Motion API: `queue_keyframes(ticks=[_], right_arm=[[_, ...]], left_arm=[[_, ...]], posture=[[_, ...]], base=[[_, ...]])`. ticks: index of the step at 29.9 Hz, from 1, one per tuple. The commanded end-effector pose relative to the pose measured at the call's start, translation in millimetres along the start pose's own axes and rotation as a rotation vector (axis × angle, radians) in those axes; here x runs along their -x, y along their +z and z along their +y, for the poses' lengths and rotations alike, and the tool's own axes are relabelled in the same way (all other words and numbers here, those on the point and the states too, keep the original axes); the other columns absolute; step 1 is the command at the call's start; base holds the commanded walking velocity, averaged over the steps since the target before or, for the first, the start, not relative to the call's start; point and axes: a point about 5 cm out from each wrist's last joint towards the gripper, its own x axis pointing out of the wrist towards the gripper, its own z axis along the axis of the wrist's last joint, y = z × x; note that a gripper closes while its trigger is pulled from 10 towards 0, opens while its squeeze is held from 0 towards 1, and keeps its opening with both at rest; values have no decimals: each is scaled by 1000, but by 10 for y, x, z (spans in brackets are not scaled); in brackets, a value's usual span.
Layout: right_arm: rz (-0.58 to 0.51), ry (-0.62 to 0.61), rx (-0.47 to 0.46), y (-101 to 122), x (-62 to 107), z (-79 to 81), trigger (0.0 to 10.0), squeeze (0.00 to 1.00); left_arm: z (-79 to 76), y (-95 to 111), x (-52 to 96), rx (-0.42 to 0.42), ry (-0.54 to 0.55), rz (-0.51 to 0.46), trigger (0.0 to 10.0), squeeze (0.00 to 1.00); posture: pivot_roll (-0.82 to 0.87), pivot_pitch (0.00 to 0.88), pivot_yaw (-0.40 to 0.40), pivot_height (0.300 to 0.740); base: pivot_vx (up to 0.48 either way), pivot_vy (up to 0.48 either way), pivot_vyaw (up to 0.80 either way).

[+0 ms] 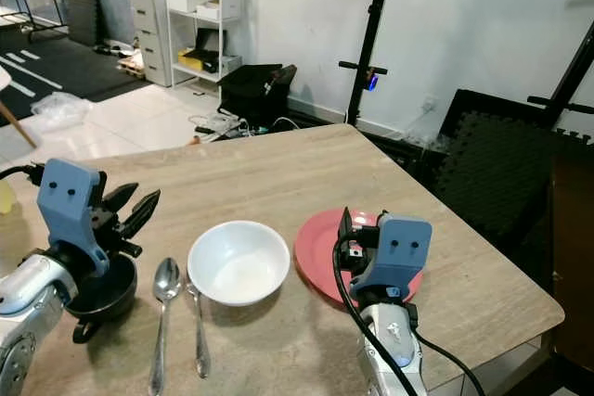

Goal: Setting the table

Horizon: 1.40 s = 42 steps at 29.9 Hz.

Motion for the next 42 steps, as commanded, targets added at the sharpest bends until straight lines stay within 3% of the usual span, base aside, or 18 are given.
queue_keyframes(ticks=[1, 42], right_arm=[[10, -3, 5, -26, -2, -7, 10000, 0], [16, -3, 4, -28, 19, -8, 10000, 0]], left_arm=[[-16, -27, -15, -5, -4, 11, 10000, 0], [-27, -27, -5, -1, -1, 12, 10000, 0]], posture=[[135, 0, 8, 740], [135, 15, 6, 740]], base=[[0, 0, 0], [0, 0, 0]])
